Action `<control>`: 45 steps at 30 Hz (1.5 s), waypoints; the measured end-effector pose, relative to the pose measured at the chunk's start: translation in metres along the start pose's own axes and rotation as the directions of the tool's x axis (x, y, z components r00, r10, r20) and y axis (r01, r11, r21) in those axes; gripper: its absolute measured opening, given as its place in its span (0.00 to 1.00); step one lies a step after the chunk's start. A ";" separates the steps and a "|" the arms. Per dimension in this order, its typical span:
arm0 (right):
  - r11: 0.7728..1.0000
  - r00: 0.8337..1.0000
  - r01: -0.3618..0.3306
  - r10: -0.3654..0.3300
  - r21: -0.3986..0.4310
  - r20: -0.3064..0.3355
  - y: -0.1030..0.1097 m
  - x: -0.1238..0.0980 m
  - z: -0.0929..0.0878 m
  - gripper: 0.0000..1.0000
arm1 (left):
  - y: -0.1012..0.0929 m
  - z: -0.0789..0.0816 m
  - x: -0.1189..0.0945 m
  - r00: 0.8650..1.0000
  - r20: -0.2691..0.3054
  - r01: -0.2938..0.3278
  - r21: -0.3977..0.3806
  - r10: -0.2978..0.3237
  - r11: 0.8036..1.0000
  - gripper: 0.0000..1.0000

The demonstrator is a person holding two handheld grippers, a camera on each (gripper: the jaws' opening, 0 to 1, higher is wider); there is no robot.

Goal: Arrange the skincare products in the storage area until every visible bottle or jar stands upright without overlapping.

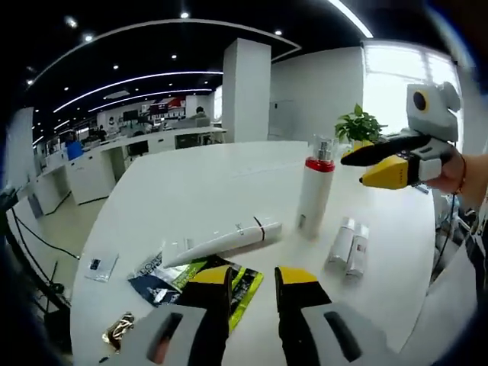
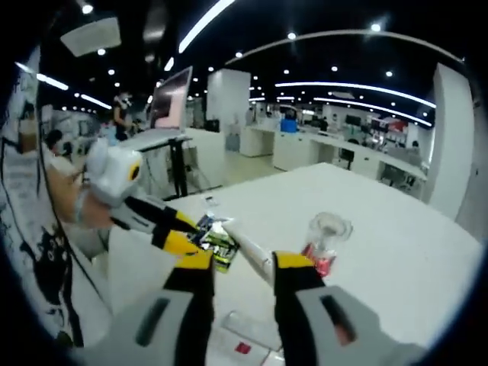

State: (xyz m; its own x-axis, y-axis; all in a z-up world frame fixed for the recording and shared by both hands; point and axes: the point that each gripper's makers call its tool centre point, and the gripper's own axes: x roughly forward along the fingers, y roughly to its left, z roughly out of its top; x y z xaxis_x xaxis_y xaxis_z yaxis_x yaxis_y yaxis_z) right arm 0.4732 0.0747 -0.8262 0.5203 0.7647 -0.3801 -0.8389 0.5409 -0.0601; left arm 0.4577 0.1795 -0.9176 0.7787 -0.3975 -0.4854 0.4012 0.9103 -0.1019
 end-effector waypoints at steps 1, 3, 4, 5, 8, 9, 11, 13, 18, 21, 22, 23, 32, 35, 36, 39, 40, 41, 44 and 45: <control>1.000 1.000 -0.010 0.010 -0.012 0.000 0.002 0.003 0.004 0.29 | 0.002 -0.003 -0.002 1.000 -0.004 -0.007 -0.011 0.007 1.000 0.23; 0.998 0.999 -0.037 0.036 -0.049 -0.014 0.008 0.009 0.011 0.29 | 0.006 -0.011 -0.007 1.000 -0.011 -0.020 -0.025 0.020 0.999 0.23; 0.998 0.999 -0.038 0.037 -0.056 -0.016 0.008 0.013 0.014 0.29 | 0.008 -0.014 -0.010 1.000 -0.012 -0.029 -0.028 0.028 0.999 0.23; 0.996 0.998 -0.049 0.046 -0.079 -0.040 0.009 0.018 0.015 0.29 | 0.010 -0.016 -0.012 0.999 -0.012 -0.034 -0.031 0.033 0.999 0.23; 0.993 0.997 -0.057 0.052 -0.103 -0.053 0.008 0.029 0.022 0.29 | 0.017 -0.022 -0.020 0.999 -0.014 -0.050 -0.039 0.050 0.998 0.23; 0.991 0.996 -0.065 0.057 -0.117 -0.065 0.008 0.034 0.026 0.29 | 0.019 -0.023 -0.022 0.998 -0.015 -0.056 -0.042 0.055 0.998 0.23; 0.987 0.995 -0.064 0.051 -0.147 -0.091 0.004 0.042 0.030 0.30 | 0.024 -0.026 -0.026 0.998 -0.015 -0.066 -0.053 0.066 0.996 0.23; 0.978 0.992 -0.068 0.044 -0.195 -0.122 0.000 0.048 0.031 0.32 | 0.027 -0.029 -0.029 0.997 -0.018 -0.075 -0.063 0.074 0.995 0.23; 0.961 0.965 -0.093 0.023 -0.260 -0.263 -0.014 0.071 0.031 0.31 | 0.034 -0.038 -0.038 0.995 -0.024 -0.100 -0.079 0.098 0.992 0.23; 0.958 0.936 -0.138 0.042 -0.251 -0.351 -0.017 0.086 0.027 0.30 | 0.036 -0.040 -0.043 0.994 -0.023 -0.109 -0.085 0.108 0.990 0.23; 0.954 0.928 -0.160 0.057 -0.255 -0.369 -0.017 0.090 0.026 0.30 | 0.037 -0.040 -0.044 0.994 -0.022 -0.112 -0.083 0.111 0.990 0.23; 0.948 0.912 -0.182 0.064 -0.260 -0.405 -0.018 0.094 0.023 0.31 | 0.037 -0.040 -0.045 0.993 -0.020 -0.116 -0.081 0.115 0.990 0.23; 0.933 0.828 -0.252 0.070 -0.257 -0.556 -0.033 0.114 0.000 0.32 | 0.040 -0.044 -0.049 0.993 -0.021 -0.121 -0.086 0.120 0.989 0.23; 0.921 0.766 -0.270 0.029 -0.280 -0.642 -0.036 0.120 -0.017 0.31 | 0.040 -0.046 -0.048 0.992 -0.026 -0.121 -0.087 0.119 0.989 0.23; 0.917 0.729 -0.290 0.027 -0.272 -0.684 -0.034 0.122 -0.026 0.31 | 0.041 -0.046 -0.048 0.993 -0.026 -0.121 -0.089 0.119 0.989 0.23; 0.906 0.654 -0.330 0.017 -0.265 -0.756 -0.029 0.127 -0.043 0.34 | 0.041 -0.046 -0.047 0.992 -0.029 -0.121 -0.091 0.119 0.988 0.23; 0.903 0.642 -0.337 0.015 -0.265 -0.766 -0.028 0.130 -0.048 0.33 | 0.042 -0.045 -0.047 0.992 -0.028 -0.122 -0.090 0.119 0.988 0.23; 0.905 0.635 -0.334 0.010 -0.263 -0.772 -0.028 0.133 -0.051 0.33 | 0.041 -0.045 -0.047 0.993 -0.028 -0.121 -0.090 0.119 0.989 0.23; 0.893 0.595 -0.344 -0.032 -0.290 -0.803 -0.036 0.137 -0.063 0.33 | 0.042 -0.046 -0.047 0.992 -0.031 -0.122 -0.089 0.120 0.988 0.23; 0.884 0.571 -0.352 -0.057 -0.307 -0.819 -0.040 0.138 -0.068 0.33 | 0.043 -0.047 -0.047 0.992 -0.033 -0.124 -0.089 0.122 0.988 0.23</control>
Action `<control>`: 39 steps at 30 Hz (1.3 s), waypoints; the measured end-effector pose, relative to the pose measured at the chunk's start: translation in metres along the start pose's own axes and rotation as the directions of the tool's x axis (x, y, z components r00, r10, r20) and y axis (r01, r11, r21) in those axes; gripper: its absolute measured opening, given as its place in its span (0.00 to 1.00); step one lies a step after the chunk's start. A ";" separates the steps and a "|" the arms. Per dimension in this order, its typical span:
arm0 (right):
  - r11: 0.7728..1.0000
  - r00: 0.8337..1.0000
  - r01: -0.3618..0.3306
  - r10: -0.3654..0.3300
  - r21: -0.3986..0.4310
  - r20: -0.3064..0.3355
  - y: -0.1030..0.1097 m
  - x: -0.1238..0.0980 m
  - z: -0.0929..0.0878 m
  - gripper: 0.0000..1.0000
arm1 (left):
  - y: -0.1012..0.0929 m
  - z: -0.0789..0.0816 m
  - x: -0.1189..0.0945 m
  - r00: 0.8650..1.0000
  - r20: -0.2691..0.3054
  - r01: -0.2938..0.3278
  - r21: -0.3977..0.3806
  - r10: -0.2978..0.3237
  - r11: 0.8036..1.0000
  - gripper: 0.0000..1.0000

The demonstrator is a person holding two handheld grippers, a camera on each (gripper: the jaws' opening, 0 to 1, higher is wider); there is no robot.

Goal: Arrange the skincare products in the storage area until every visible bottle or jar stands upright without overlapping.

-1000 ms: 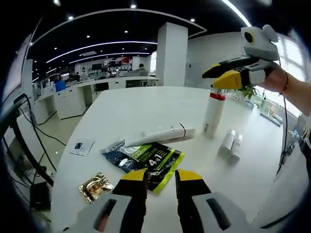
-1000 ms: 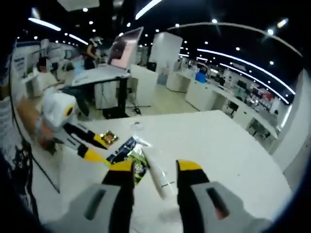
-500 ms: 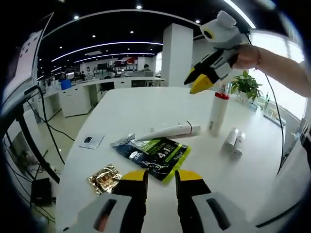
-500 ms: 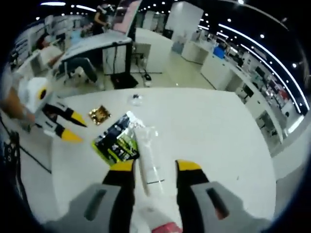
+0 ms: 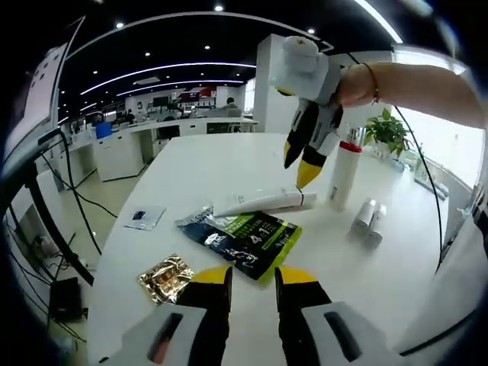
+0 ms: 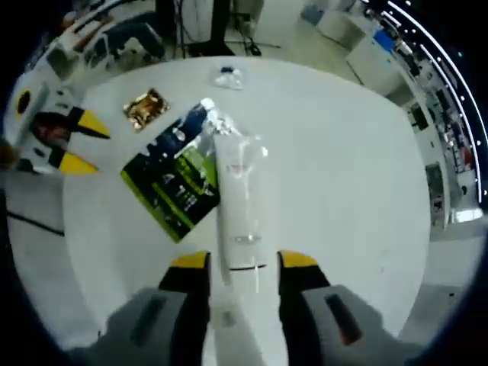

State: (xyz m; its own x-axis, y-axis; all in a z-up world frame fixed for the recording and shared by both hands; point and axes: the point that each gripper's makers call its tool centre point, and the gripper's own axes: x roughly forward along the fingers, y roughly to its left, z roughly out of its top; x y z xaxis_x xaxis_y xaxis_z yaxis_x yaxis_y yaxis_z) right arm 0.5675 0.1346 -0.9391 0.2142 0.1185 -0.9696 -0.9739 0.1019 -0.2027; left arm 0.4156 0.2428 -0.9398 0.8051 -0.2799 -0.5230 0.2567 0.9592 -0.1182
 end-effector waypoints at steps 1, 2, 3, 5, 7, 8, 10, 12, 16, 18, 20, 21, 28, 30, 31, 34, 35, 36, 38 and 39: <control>1.000 1.000 0.000 -0.001 -0.014 -0.020 0.000 0.004 -0.002 0.32 | 0.001 0.000 0.000 1.000 -0.002 -0.003 -0.001 0.003 1.000 0.23; 1.000 0.999 -0.007 0.007 -0.026 -0.038 0.001 0.008 -0.003 0.32 | 0.002 0.000 -0.001 1.000 -0.003 -0.006 -0.003 0.006 1.000 0.23; 0.999 0.998 -0.022 0.021 -0.032 -0.054 0.004 0.014 -0.003 0.32 | 0.002 0.000 -0.001 1.000 -0.002 -0.006 -0.004 0.006 1.000 0.23; 0.999 0.997 -0.037 0.035 -0.024 -0.076 0.005 0.023 -0.004 0.32 | 0.003 0.000 -0.002 1.000 0.001 -0.007 -0.007 0.007 1.000 0.23; 0.999 0.995 -0.040 0.038 -0.026 -0.090 0.004 0.030 -0.006 0.32 | 0.003 -0.001 -0.003 1.000 0.001 -0.008 -0.008 0.008 1.000 0.23; 0.999 0.995 -0.041 0.038 -0.029 -0.097 0.004 0.032 -0.007 0.32 | 0.004 -0.002 -0.003 1.000 -0.002 -0.010 -0.011 0.010 1.000 0.23; 0.998 0.992 -0.050 0.045 -0.041 -0.115 0.003 0.035 -0.012 0.32 | 0.004 -0.003 -0.003 1.000 -0.004 -0.009 -0.017 0.009 1.000 0.23; 0.996 0.990 -0.069 0.062 -0.052 -0.129 0.004 0.038 -0.017 0.31 | 0.003 -0.005 -0.004 1.000 -0.009 -0.007 -0.021 0.007 1.000 0.23; 0.996 0.987 -0.079 0.074 -0.031 -0.145 0.002 0.046 -0.023 0.29 | 0.001 -0.008 -0.004 1.000 -0.021 0.005 -0.020 -0.005 1.000 0.23; 0.995 0.985 -0.097 0.094 -0.014 -0.145 0.003 0.045 -0.022 0.29 | 0.002 -0.009 -0.003 1.000 -0.027 0.006 -0.021 -0.006 1.000 0.23; 0.994 0.985 -0.101 0.096 -0.029 -0.146 0.005 0.045 -0.022 0.29 | 0.002 -0.009 -0.002 0.999 -0.032 0.008 -0.025 -0.009 1.000 0.23; 0.995 0.985 -0.101 0.096 -0.028 -0.145 0.005 0.045 -0.022 0.29 | 0.002 -0.009 -0.002 0.999 -0.034 0.008 -0.026 -0.009 1.000 0.23; 0.995 0.985 -0.096 0.091 -0.030 -0.145 0.007 0.044 -0.022 0.28 | 0.003 -0.007 0.001 0.999 -0.037 0.012 -0.028 -0.013 1.000 0.23; 0.995 0.984 -0.098 0.091 -0.035 -0.150 0.007 0.045 -0.022 0.28 | 0.003 -0.007 0.001 0.999 -0.041 0.012 -0.028 -0.013 1.000 0.23; 0.994 0.984 -0.099 0.092 -0.038 -0.153 0.007 0.045 -0.022 0.28 | 0.003 -0.007 0.002 0.999 -0.042 0.012 -0.029 -0.013 0.999 0.23; 0.993 0.981 -0.113 0.105 -0.037 -0.161 0.006 0.045 -0.022 0.28 | 0.002 -0.004 0.004 0.999 -0.047 0.023 -0.029 -0.024 0.999 0.23; 0.992 0.980 -0.118 0.111 -0.036 -0.163 0.006 0.046 -0.022 0.28 | 0.002 -0.003 0.005 0.999 -0.047 0.023 -0.028 -0.024 0.999 0.23; 0.992 0.979 -0.124 0.117 -0.035 -0.166 0.006 0.046 -0.022 0.28 | 0.002 -0.001 0.005 0.999 -0.046 0.022 -0.024 -0.023 0.999 0.23; 0.992 0.977 -0.125 0.118 -0.029 -0.175 0.006 0.046 -0.021 0.28 | 0.003 0.006 0.003 0.999 -0.028 0.019 -0.017 -0.020 1.000 0.23; 0.993 0.976 -0.119 0.113 -0.023 -0.186 0.007 0.046 -0.021 0.28 | 0.003 0.010 0.001 1.000 -0.014 0.024 -0.018 -0.024 1.000 0.23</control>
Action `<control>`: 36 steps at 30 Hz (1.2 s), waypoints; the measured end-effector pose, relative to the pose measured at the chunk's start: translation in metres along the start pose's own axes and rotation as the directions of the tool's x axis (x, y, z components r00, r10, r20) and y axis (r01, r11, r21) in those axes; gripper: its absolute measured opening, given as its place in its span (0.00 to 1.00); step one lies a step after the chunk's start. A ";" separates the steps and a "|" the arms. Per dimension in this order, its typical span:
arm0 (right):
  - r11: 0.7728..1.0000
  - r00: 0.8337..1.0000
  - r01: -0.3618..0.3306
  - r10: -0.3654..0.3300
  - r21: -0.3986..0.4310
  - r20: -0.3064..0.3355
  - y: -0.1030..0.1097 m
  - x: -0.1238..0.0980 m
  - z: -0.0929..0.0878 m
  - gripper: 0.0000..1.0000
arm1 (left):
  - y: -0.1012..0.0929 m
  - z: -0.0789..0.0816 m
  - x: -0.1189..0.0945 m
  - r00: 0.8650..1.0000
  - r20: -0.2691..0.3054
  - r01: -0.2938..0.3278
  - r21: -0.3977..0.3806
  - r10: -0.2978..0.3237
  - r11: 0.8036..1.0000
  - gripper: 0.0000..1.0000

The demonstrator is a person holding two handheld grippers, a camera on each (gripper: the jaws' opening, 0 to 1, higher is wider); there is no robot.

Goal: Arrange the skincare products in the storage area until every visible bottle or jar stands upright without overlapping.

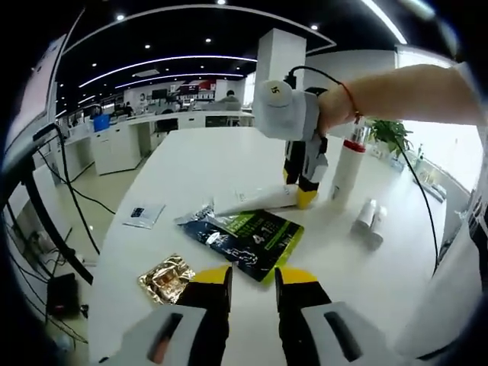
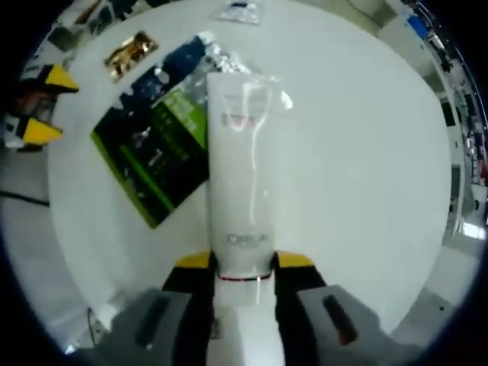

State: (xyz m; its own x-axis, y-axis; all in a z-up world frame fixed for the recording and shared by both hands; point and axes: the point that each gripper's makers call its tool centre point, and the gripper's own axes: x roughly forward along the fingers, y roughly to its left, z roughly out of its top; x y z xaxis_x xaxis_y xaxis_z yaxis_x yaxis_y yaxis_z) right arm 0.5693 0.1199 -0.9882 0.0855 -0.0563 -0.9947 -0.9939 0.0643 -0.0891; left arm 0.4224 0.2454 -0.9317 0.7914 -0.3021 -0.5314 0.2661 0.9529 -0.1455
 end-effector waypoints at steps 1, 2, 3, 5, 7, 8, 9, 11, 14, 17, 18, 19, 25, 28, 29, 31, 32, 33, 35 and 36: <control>1.000 1.000 0.004 -0.004 0.006 -0.007 0.000 0.000 0.000 0.28 | 0.000 0.001 -0.001 1.000 0.007 0.005 0.000 -0.005 1.000 0.23; 1.000 1.000 0.010 -0.010 0.012 -0.015 0.001 0.000 0.000 0.28 | -0.001 0.002 -0.002 1.000 0.010 0.009 -0.002 -0.009 1.000 0.23; 1.000 1.000 0.015 -0.014 0.013 -0.019 0.001 0.000 0.000 0.28 | 0.000 0.002 -0.002 1.000 0.011 0.013 -0.006 -0.013 1.000 0.23; 1.000 0.999 0.020 -0.020 0.009 -0.026 0.001 -0.001 -0.001 0.28 | -0.001 0.003 -0.002 1.000 0.012 0.017 -0.008 -0.016 1.000 0.23; 1.000 0.999 0.019 -0.019 0.013 -0.030 0.001 -0.001 -0.001 0.28 | -0.001 0.003 -0.002 1.000 0.014 0.019 -0.004 -0.018 1.000 0.23; 1.000 0.999 0.018 -0.017 0.012 -0.032 0.000 -0.001 -0.001 0.28 | -0.001 0.004 -0.002 1.000 0.016 0.019 -0.003 -0.019 1.000 0.23; 1.000 0.999 0.015 -0.015 0.012 -0.034 0.000 -0.001 -0.001 0.28 | -0.001 0.006 -0.003 1.000 0.020 0.023 -0.001 -0.023 1.000 0.23; 1.000 0.999 0.011 -0.011 0.012 -0.035 0.000 -0.001 -0.001 0.28 | -0.002 0.008 -0.003 0.999 0.026 0.030 0.004 -0.030 1.000 0.24; 1.000 0.999 0.010 -0.010 0.010 -0.043 0.000 -0.001 -0.001 0.28 | -0.002 0.008 -0.005 0.999 0.035 0.038 0.008 -0.039 0.999 0.24; 1.000 0.998 0.023 -0.023 0.006 -0.051 0.001 -0.002 -0.001 0.27 | 0.000 0.005 -0.005 0.999 0.032 0.035 0.002 -0.035 0.999 0.24; 0.999 0.998 0.032 -0.031 0.011 -0.052 0.000 -0.002 -0.001 0.27 | 0.000 0.003 -0.006 0.999 0.036 0.032 -0.003 -0.032 0.999 0.24; 0.999 0.998 0.037 -0.036 0.017 -0.050 0.000 -0.002 -0.001 0.27 | 0.000 0.002 -0.006 0.999 0.037 0.033 -0.010 -0.033 0.999 0.24; 0.991 0.990 0.137 -0.137 0.004 -0.018 0.001 -0.005 -0.002 0.26 | 0.000 -0.012 -0.007 0.999 0.020 0.046 -0.054 -0.045 0.997 0.24; 0.975 0.975 0.221 -0.221 -0.019 -0.002 0.000 -0.008 -0.001 0.26 | -0.001 -0.017 -0.007 0.999 0.008 0.052 -0.068 -0.051 0.996 0.24; 0.967 0.967 0.253 -0.253 -0.035 0.013 0.000 -0.009 0.000 0.26 | -0.001 -0.019 -0.006 0.999 0.004 0.053 -0.068 -0.053 0.996 0.24; 0.951 0.953 0.302 -0.300 -0.070 0.037 0.001 -0.010 0.001 0.26 | 0.000 -0.021 -0.005 0.999 -0.001 0.053 -0.065 -0.053 0.997 0.24; 0.937 0.941 0.337 -0.334 -0.092 0.053 0.002 -0.011 0.001 0.26 | 0.000 -0.022 -0.004 0.999 -0.005 0.053 -0.063 -0.053 0.997 0.24; 0.926 0.933 0.360 -0.354 -0.116 0.068 0.002 -0.012 0.002 0.26 | 0.001 -0.023 -0.004 0.999 -0.010 0.053 -0.065 -0.054 0.997 0.24; 0.915 0.922 0.386 -0.378 -0.121 0.082 0.006 -0.013 0.001 0.26 | 0.002 -0.023 -0.002 0.998 -0.018 0.052 -0.065 -0.053 0.997 0.24; 0.914 0.920 0.390 -0.381 -0.110 0.093 0.008 -0.013 0.001 0.26 | 0.003 -0.022 -0.002 0.999 -0.016 0.050 -0.065 -0.051 0.997 0.24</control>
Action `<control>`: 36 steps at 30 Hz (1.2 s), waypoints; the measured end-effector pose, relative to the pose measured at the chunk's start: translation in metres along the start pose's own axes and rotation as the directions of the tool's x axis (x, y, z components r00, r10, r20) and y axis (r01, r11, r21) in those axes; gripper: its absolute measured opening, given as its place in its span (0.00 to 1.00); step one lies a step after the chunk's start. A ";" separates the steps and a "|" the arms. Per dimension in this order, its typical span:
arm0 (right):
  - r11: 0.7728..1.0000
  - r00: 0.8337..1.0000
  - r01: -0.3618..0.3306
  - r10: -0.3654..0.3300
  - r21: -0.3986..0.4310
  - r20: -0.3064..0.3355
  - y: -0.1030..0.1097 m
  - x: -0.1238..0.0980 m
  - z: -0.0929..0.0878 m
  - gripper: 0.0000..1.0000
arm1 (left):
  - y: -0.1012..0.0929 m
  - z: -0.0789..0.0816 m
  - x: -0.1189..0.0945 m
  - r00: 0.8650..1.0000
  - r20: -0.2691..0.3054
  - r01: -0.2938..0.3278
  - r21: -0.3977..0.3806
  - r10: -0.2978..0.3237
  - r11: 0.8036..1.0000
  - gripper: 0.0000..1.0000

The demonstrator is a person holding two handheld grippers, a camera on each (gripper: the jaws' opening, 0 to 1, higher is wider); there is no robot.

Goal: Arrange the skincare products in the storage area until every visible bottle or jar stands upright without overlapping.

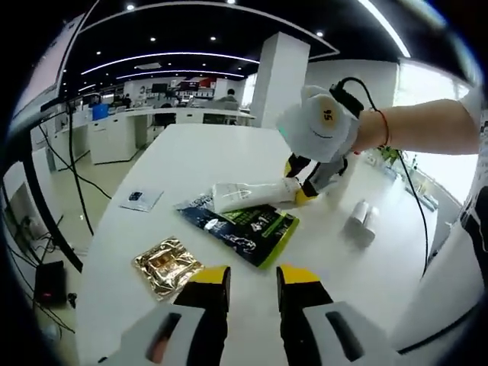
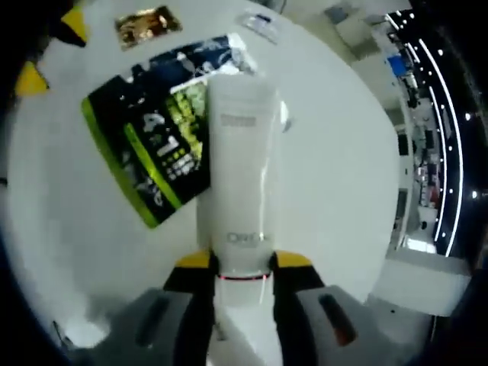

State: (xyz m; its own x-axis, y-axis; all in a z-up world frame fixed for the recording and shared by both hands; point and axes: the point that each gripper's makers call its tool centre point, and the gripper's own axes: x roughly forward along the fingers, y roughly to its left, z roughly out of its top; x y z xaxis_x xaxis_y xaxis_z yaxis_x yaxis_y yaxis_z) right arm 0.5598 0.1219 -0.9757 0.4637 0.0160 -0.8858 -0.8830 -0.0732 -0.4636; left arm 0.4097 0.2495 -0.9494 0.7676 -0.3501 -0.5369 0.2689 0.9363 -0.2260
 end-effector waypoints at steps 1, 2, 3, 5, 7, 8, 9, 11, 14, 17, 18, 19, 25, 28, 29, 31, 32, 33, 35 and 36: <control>1.000 1.000 0.002 -0.002 0.002 0.005 0.000 -0.001 0.000 0.26 | 0.000 0.001 0.000 1.000 0.003 0.000 0.000 0.000 1.000 0.24; 1.000 1.000 0.013 -0.013 -0.003 0.014 0.001 -0.002 0.001 0.26 | 0.000 0.002 0.001 1.000 0.005 0.001 -0.001 -0.001 1.000 0.24; 0.999 0.999 0.038 -0.037 -0.014 0.033 0.001 -0.003 0.003 0.26 | 0.001 0.003 0.001 1.000 0.007 0.003 -0.002 -0.003 1.000 0.24; 0.997 0.997 0.069 -0.067 -0.033 0.049 0.002 -0.004 0.003 0.26 | 0.001 0.003 0.003 1.000 0.004 0.007 -0.002 -0.007 1.000 0.24; 0.996 0.994 0.080 -0.077 -0.031 0.071 0.006 -0.007 0.005 0.26 | 0.002 0.002 0.004 1.000 -0.003 0.008 -0.002 -0.008 1.000 0.24; 0.996 0.993 0.086 -0.083 -0.032 0.082 0.007 -0.008 0.006 0.26 | 0.002 0.002 0.004 1.000 -0.004 0.010 -0.005 -0.010 1.000 0.24; 0.994 0.990 0.101 -0.096 -0.040 0.100 0.010 -0.010 0.007 0.26 | 0.002 0.003 0.005 1.000 -0.004 0.012 -0.011 -0.012 1.000 0.24; 0.992 0.986 0.120 -0.114 -0.046 0.122 0.012 -0.012 0.009 0.26 | 0.003 0.004 0.006 1.000 -0.002 0.016 -0.022 -0.016 1.000 0.24; 0.983 0.973 0.169 -0.155 -0.075 0.169 0.014 -0.015 0.014 0.26 | 0.005 0.003 0.008 1.000 -0.012 0.009 -0.033 -0.009 0.999 0.24; 0.975 0.959 0.205 -0.183 -0.088 0.216 0.018 -0.018 0.015 0.26 | 0.006 0.003 0.009 1.000 -0.018 0.002 -0.029 -0.003 1.000 0.24; 0.974 0.956 0.211 -0.187 -0.086 0.228 0.018 -0.019 0.015 0.26 | 0.006 0.003 0.010 1.000 -0.019 0.004 -0.031 -0.005 1.000 0.24; 0.972 0.951 0.218 -0.191 -0.090 0.243 0.019 -0.019 0.015 0.26 | 0.006 0.004 0.011 1.000 -0.020 0.009 -0.039 -0.010 0.999 0.24; 0.941 0.907 0.304 -0.238 -0.148 0.348 0.023 -0.025 0.017 0.26 | 0.012 0.007 0.016 1.000 -0.022 0.016 -0.075 -0.018 0.997 0.25; 0.931 0.888 0.333 -0.257 -0.148 0.380 0.025 -0.027 0.016 0.26 | 0.016 0.009 0.018 0.999 -0.022 0.022 -0.097 -0.024 0.995 0.26; 0.929 0.882 0.340 -0.262 -0.145 0.391 0.025 -0.027 0.016 0.26 | 0.017 0.009 0.019 0.999 -0.022 0.023 -0.113 -0.025 0.993 0.27; 0.910 0.855 0.381 -0.282 -0.160 0.435 0.026 -0.029 0.017 0.26 | 0.020 0.010 0.021 0.999 -0.025 0.023 -0.135 -0.027 0.991 0.27; 0.906 0.849 0.391 -0.286 -0.163 0.445 0.026 -0.030 0.018 0.26 | 0.019 0.011 0.022 0.999 -0.023 0.030 -0.143 -0.034 0.989 0.27; 0.885 0.829 0.425 -0.297 -0.188 0.473 0.028 -0.032 0.017 0.26 | 0.018 0.012 0.023 0.999 -0.020 0.037 -0.152 -0.041 0.988 0.27; 0.877 0.820 0.436 -0.296 -0.201 0.489 0.030 -0.032 0.017 0.26 | 0.016 0.014 0.025 0.998 -0.017 0.053 -0.168 -0.057 0.984 0.27; 0.864 0.810 0.454 -0.299 -0.217 0.504 0.031 -0.034 0.018 0.26 | 0.015 0.014 0.028 0.997 -0.021 0.065 -0.175 -0.070 0.982 0.27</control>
State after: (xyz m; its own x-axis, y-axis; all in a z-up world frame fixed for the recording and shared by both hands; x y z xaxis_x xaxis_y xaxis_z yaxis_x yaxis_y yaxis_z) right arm 0.5155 0.1368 -0.9604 0.6038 0.5371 -0.5890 -0.5366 -0.2726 -0.7986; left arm 0.4431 0.2545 -0.9565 0.7343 -0.4153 -0.5369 0.2121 0.8918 -0.3996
